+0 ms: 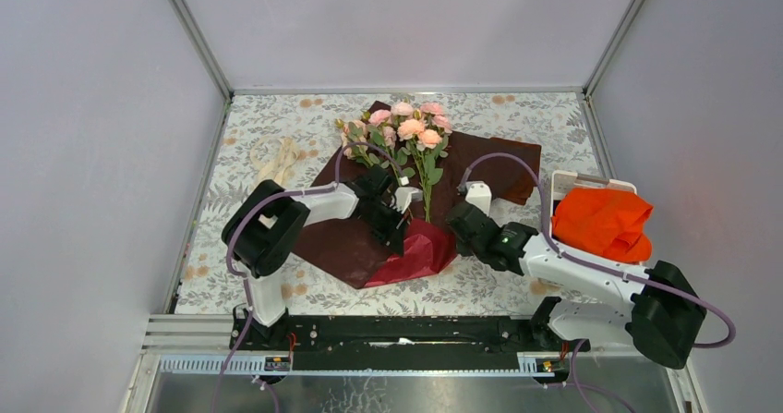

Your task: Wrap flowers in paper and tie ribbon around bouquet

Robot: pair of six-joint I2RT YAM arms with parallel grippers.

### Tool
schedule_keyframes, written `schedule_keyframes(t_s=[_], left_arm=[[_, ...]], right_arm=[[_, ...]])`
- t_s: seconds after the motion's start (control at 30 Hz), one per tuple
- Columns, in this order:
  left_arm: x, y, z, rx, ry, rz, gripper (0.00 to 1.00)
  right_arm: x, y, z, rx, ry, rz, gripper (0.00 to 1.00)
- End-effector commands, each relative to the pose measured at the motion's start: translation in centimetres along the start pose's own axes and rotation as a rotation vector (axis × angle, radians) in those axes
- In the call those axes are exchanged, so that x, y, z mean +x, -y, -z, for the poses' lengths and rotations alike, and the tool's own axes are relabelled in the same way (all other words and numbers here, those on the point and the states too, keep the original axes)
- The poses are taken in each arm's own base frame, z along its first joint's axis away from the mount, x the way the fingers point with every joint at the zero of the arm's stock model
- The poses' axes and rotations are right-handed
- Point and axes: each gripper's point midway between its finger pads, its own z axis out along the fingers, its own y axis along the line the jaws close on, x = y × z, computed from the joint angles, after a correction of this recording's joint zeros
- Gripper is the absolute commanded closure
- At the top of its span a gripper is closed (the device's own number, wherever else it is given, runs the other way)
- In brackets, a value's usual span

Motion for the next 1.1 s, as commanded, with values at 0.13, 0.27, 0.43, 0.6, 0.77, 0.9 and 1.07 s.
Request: schedule_keyframes(t_s=[0.13, 0.27, 0.43, 0.6, 0.77, 0.9, 1.07], left_arm=[[-0.2, -2.4, 0.0, -0.093, 0.005, 0.053, 1.0], [-0.4, -2.5, 0.1, -0.088, 0.013, 0.06, 1.0], [-0.2, -2.9, 0.2, -0.087, 0.022, 0.075, 1.0], [-0.4, -3.1, 0.5, -0.076, 0.035, 0.087, 1.0], [-0.9, -2.9, 1.0, -0.066, 0.053, 0.075, 0.96], [-1.8, -3.4, 2.4, -0.073, 0.084, 0.064, 0.7], [-4.2, -3.3, 6.4, -0.048, 0.165, 0.007, 0.43]], right_arm=[[-2.9, -6.5, 2.2, -0.204, 0.174, 0.283, 1.0], [-2.9, -11.9, 3.1, -0.423, 0.216, 0.374, 1.0], [-0.6, -15.5, 1.7, -0.577, 0.171, 0.377, 1.0], [2.2, -16.5, 0.0, -0.646, 0.113, 0.332, 1.0], [4.5, -15.3, -2.5, -0.593, 0.072, 0.355, 1.0], [5.8, -14.5, -3.7, -0.554, 0.034, 0.375, 1.0], [7.1, -13.1, -4.8, -0.492, -0.011, 0.39, 1.0]])
